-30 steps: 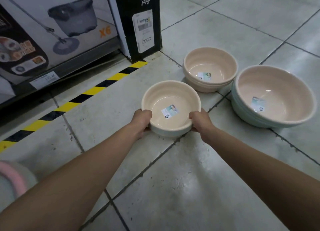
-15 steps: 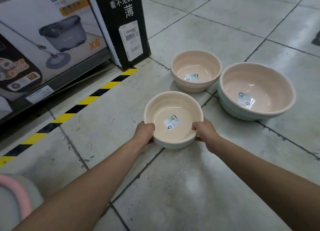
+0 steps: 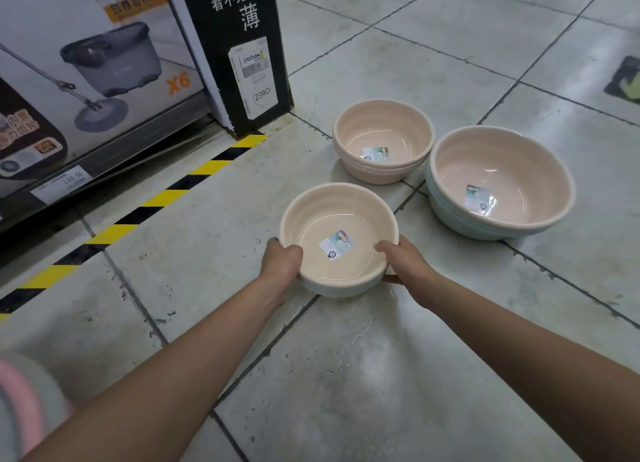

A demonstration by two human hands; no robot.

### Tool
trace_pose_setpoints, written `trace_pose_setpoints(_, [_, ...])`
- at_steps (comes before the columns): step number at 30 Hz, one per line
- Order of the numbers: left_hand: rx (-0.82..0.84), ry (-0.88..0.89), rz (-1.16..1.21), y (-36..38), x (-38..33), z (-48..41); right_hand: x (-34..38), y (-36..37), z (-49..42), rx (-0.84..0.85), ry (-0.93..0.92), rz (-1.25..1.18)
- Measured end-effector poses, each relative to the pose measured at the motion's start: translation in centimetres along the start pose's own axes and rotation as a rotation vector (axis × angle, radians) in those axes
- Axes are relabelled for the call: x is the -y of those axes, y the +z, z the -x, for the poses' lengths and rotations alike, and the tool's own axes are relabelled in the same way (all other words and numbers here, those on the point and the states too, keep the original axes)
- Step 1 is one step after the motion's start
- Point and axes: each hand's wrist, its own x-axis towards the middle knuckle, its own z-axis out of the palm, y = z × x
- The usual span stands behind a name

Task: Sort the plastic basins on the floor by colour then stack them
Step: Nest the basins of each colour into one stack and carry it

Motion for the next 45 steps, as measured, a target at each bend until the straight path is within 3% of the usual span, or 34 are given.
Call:
trace_pose_setpoints(4, [-0.13,0.314,-0.132,1.2,-4.1,0.6,1.8,-5.3,-0.1,-0.302,-0.307,0.054])
trace_pose_setpoints(8, [-0.012,0.466,-0.022,5.5,-10.4,0.7,4.5,-13.0,-0.1,-0.553,-0.534,0.145])
trace_pose_setpoints(14, [0.257,0.349,-0.044,14.6,-13.0,-0.1,3.3,-21.9,-4.5,-0.857,-0.313,0.29])
trace_pose_setpoints(16, [0.312,0.336,-0.11,16.9,-12.6,-0.5,2.4,-23.2,-6.0,-0.822,-0.125,0.223])
trace_pose_setpoints(18, [0.377,0.304,-0.153,18.9,-12.7,-0.5,1.8,-24.3,-7.4,-0.688,0.069,-0.008])
trace_pose_setpoints(20, [0.415,0.233,-0.131,20.4,-13.1,-0.6,1.7,-25.0,-8.2,-0.544,0.149,-0.212])
trace_pose_setpoints(24, [0.451,0.159,-0.198,23.0,-12.3,-0.2,0.9,-24.5,-8.6,-0.498,0.12,-0.326])
trace_pose_setpoints(29, [0.322,0.084,-0.177,23.0,-10.3,0.1,-0.6,-22.7,-6.9,-0.536,0.103,-0.36])
trace_pose_setpoints(34, [0.351,0.183,-0.012,21.6,-12.1,0.9,1.6,-21.4,-4.3,-0.547,-0.044,-0.399])
trace_pose_setpoints(40, [0.297,0.288,0.037,11.1,-17.1,0.9,11.4,-15.1,-0.6,-0.417,-0.296,-0.287])
trace_pose_setpoints(45, [0.163,0.297,0.251,-4.6,-15.9,1.2,16.2,-1.8,3.1,-0.174,-0.379,-0.226])
